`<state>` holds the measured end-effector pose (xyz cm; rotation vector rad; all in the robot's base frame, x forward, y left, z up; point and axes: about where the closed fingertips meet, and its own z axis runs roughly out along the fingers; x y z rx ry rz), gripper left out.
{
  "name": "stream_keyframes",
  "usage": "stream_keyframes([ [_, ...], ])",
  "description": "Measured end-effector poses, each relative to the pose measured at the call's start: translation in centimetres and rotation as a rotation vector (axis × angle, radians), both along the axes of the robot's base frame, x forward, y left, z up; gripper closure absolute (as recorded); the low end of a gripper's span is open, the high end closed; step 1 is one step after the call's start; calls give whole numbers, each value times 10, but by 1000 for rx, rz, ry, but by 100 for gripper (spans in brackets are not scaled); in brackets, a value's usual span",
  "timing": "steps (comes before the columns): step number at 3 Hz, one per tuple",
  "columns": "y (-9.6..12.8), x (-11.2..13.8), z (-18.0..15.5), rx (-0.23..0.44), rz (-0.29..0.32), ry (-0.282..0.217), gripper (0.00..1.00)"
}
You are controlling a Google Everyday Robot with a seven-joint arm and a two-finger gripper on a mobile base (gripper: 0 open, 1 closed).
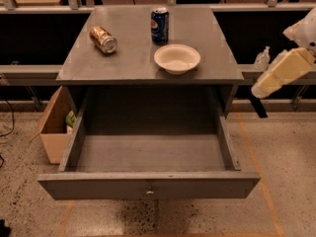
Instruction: Place pepsi can into top drawer
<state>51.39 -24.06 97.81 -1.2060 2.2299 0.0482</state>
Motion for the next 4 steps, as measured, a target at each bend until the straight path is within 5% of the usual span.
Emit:
stream_keyframes([
  [1, -4, 58, 1, 192, -131, -89, 0],
  [3, 38, 211, 10, 457, -167, -347, 0],
  [4, 39, 210, 10, 456, -165, -345, 0],
])
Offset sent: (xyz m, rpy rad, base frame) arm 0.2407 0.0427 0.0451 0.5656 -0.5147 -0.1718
